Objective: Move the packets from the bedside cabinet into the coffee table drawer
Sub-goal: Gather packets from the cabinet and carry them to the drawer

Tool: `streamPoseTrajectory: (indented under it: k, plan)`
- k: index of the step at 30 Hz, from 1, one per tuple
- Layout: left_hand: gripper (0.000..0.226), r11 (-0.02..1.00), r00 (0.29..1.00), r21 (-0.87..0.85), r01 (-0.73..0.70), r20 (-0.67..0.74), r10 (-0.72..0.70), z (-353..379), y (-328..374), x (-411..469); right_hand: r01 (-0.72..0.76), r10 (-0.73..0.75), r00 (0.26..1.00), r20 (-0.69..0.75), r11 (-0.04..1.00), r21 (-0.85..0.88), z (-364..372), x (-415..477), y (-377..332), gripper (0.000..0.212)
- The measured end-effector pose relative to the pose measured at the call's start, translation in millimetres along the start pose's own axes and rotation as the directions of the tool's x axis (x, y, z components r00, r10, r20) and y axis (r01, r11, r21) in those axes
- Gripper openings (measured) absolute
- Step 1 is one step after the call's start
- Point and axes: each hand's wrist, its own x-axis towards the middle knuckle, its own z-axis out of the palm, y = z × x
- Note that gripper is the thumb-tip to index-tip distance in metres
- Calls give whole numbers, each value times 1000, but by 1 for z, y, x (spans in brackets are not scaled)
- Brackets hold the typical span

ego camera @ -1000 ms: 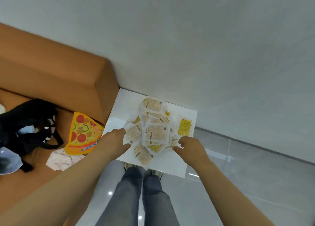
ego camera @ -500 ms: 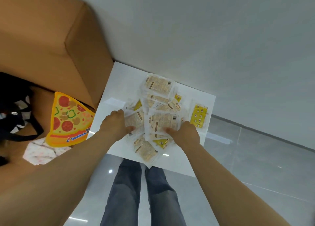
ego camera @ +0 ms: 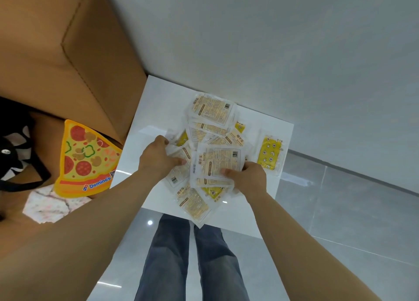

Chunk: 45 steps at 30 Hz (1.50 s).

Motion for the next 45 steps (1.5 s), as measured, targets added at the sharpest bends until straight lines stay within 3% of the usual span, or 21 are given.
streamPoseTrajectory:
  k: [4, 7, 9, 17, 24, 30, 33, 37, 45]
  plan:
    - [73, 995, 998, -73, -64, -33, 62, -3, 4, -10, 0, -1, 1000, 8, 996, 85, -7, 1, 4, 14]
    - [35, 993, 995, -67, -93, -44, 90, -5, 4, -17, 6, -11, 999, 30, 987, 162, -13, -5, 3, 12]
    - [23, 995, 996, -51, -91, -30, 90, -10, 4, -22, 41, -48, 998, 35, 983, 177, -16, -10, 2, 15]
    - [21, 992, 991, -61, -110, -90, 104, -36, 7, -44, 186, -182, 982, -54, 979, 89, -46, -35, -9, 16]
    - [13, 980, 974, -53, -190, -134, 182, -71, 24, -84, 281, -288, 950, -122, 957, -71, -76, -79, -20, 9]
    - [12, 953, 948, -61, -298, -134, 288, -110, 46, -130, 355, -369, 909, -197, 929, -101, -108, -137, -35, 3]
    - [10, 924, 919, -91, -371, -176, 352, -132, 60, -156, 401, -413, 877, -245, 911, -102, -125, -170, -41, 6]
    - [10, 867, 863, -88, -491, -182, 471, -163, 84, -191, 436, -442, 831, -337, 895, -98, -146, -215, -50, 30]
    - [7, 699, 696, -48, -713, -164, 699, -203, 156, -258, 524, -429, 713, -554, 851, 16, -194, -295, -48, 26]
